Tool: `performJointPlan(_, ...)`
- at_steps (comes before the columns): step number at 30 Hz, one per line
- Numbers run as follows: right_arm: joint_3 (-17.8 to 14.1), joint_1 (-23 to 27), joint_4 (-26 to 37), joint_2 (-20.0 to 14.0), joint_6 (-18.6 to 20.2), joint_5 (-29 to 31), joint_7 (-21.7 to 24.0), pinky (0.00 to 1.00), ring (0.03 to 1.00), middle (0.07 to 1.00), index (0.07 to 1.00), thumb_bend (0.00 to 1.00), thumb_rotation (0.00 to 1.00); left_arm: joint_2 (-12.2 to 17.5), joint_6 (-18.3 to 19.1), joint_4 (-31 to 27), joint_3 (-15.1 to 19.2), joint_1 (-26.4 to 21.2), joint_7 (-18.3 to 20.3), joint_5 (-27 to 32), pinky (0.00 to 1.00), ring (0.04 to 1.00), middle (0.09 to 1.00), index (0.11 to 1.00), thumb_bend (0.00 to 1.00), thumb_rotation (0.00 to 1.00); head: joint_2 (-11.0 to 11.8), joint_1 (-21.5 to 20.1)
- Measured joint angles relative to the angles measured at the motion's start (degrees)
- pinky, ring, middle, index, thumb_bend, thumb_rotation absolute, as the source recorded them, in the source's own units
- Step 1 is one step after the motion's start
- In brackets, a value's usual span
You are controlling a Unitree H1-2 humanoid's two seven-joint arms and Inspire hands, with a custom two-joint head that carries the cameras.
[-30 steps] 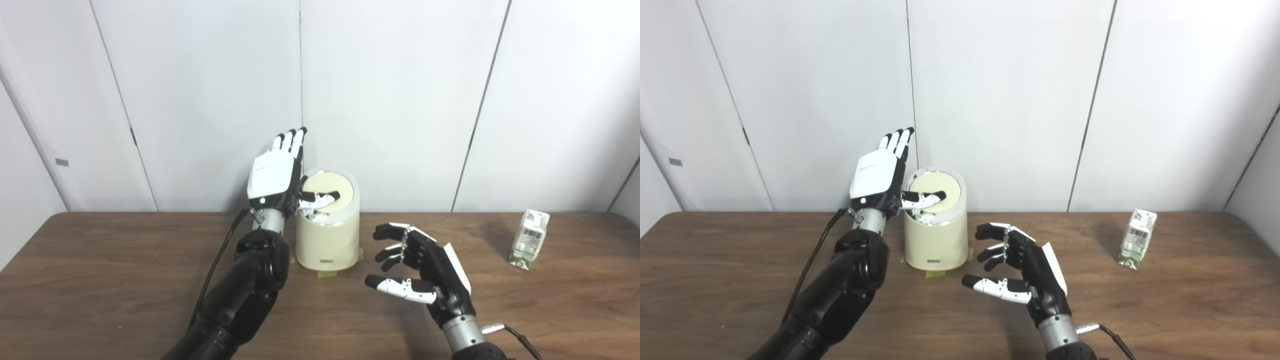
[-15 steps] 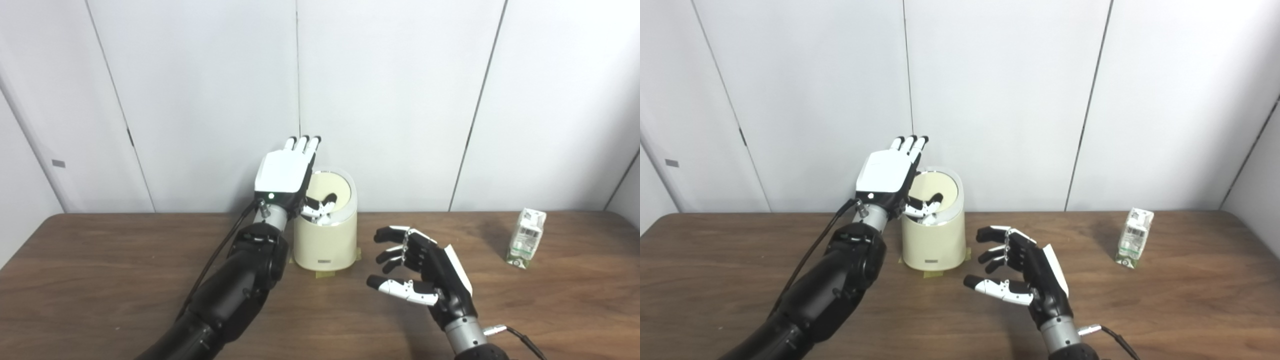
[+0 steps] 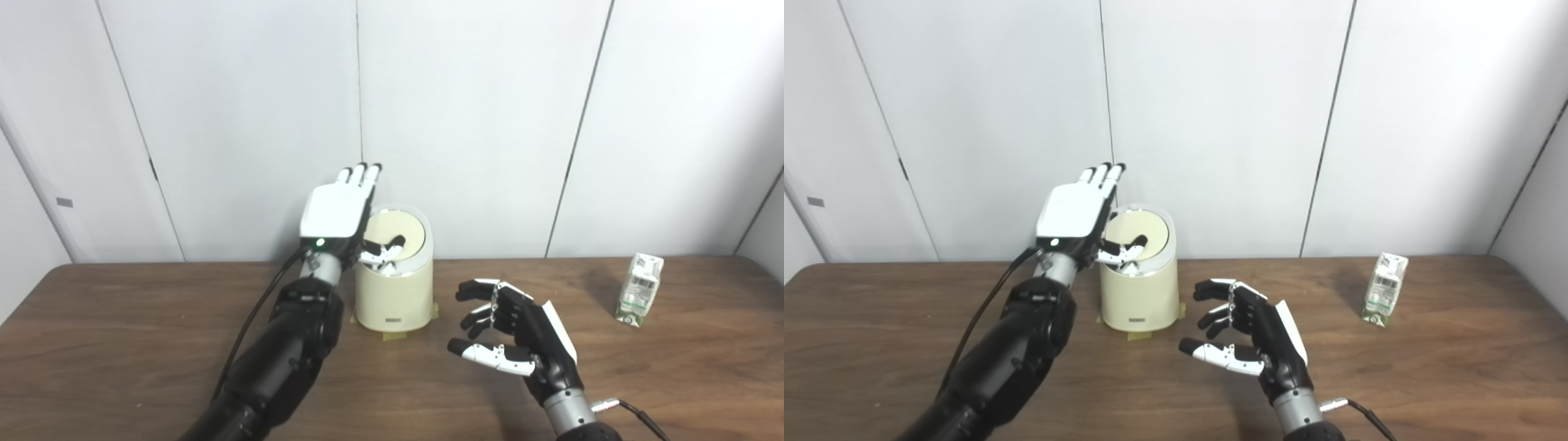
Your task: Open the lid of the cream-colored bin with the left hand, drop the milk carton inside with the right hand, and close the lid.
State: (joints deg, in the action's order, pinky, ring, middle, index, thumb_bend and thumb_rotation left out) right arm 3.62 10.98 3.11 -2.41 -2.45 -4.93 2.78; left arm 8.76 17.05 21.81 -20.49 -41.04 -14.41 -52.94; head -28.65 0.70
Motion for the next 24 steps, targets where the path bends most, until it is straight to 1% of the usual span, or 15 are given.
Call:
performJointPlan(1,0.0,0.0,0.0,0.0,0.0,0.0,0.0,0.4,0.509,0.677,0.65,0.55,0.15,-0.2,-0.5,-0.1,1.6,0.2,-1.4,1.3,0.84,0.986,1.0,1.0,0.87,0.4,0.0,0.1)
performJointPlan(2,0.0,0.0,0.0,0.0,0.0,0.0,0.0,0.4,0.512,0.678,0.651,0.56,0.16,-0.4,-1.5,-0.3,3.1,0.4,-2.7,2.9,0.84,0.985,1.0,1.0,0.85,0.41,0.1,0.2)
performJointPlan(4,0.0,0.0,0.0,-0.1,0.0,0.0,0.2,0.4,0.511,0.679,0.652,0.55,0.15,-0.7,-3.2,-2.1,6.3,1.0,-4.4,6.3,0.79,0.969,1.0,1.0,0.78,0.4,0.1,0.3)
performJointPlan(6,0.0,0.0,0.0,-0.1,0.0,0.1,0.2,0.4,0.515,0.68,0.653,0.55,0.14,-1.2,-4.8,-5.5,10.1,1.7,-5.0,11.0,0.75,0.931,0.979,0.999,0.73,0.37,0.1,0.4)
performJointPlan(7,0.0,0.0,-0.1,-0.1,0.0,0.1,0.3,0.4,0.513,0.679,0.653,0.55,0.14,-1.4,-5.4,-7.0,11.5,2.2,-4.7,13.6,0.74,0.896,0.941,0.97,0.72,0.31,0.1,0.4)
performJointPlan(9,0.0,0.0,-0.1,-0.2,0.0,0.1,0.6,0.4,0.518,0.678,0.652,0.55,0.14,-1.6,-7.4,-11.7,14.8,4.1,-3.1,19.5,0.68,0.838,0.89,0.915,0.71,0.25,0.1,0.4)
performJointPlan(11,0.0,0.0,-0.3,-0.3,0.0,0.2,0.6,0.4,0.514,0.678,0.652,0.55,0.14,-1.7,-8.3,-15.4,16.6,7.1,-1.1,23.9,0.6,0.772,0.821,0.851,0.69,0.19,0.2,0.5)
performJointPlan(13,-0.1,0.0,-0.4,-0.5,0.0,0.2,0.7,0.39,0.508,0.674,0.651,0.55,0.13,-1.6,-8.4,-19.0,17.8,11.0,1.8,28.0,0.56,0.717,0.766,0.802,0.67,0.14,0.1,0.8)
performJointPlan(15,-0.1,0.0,-0.7,-0.7,-0.1,0.3,0.7,0.39,0.508,0.673,0.651,0.55,0.13,-1.3,-8.5,-21.8,18.5,15.6,4.7,32.1,0.56,0.691,0.74,0.779,0.66,0.1,0.2,0.9)
performJointPlan(16,-0.1,0.0,-0.9,-0.8,-0.1,0.4,0.7,0.39,0.507,0.673,0.652,0.55,0.14,-1.1,-8.6,-22.8,19.0,18.0,6.2,34.3,0.58,0.688,0.737,0.771,0.67,0.09,0.2,0.9)
performJointPlan(19,-0.2,0.0,-1.2,-0.9,-0.1,0.5,0.8,0.4,0.501,0.673,0.652,0.56,0.14,-0.3,-9.3,-25.1,20.2,23.9,9.6,39.0,0.59,0.687,0.746,0.762,0.69,0.08,0.3,1.0)
performJointPlan(20,-0.2,0.0,-1.2,-0.9,-0.1,0.5,0.8,0.4,0.503,0.674,0.654,0.56,0.13,0.1,-9.7,-25.8,20.8,25.7,10.6,40.5,0.6,0.683,0.744,0.762,0.7,0.09,0.4,0.9)
performJointPlan(22,-0.3,0.0,-1.3,-0.9,-0.1,0.4,0.8,0.41,0.521,0.677,0.664,0.57,0.09,1.1,-12.0,-26.5,21.2,28.6,12.2,43.0,0.61,0.68,0.742,0.761,0.72,0.13,0.3,0.9)
performJointPlan(24,-0.6,0.1,-1.7,-0.8,-0.3,0.5,0.6,0.42,0.545,0.673,0.688,0.59,0.07,2.1,-14.1,-27.0,21.3,31.0,13.2,44.0,0.63,0.678,0.738,0.759,0.75,0.15,0.5,0.6)
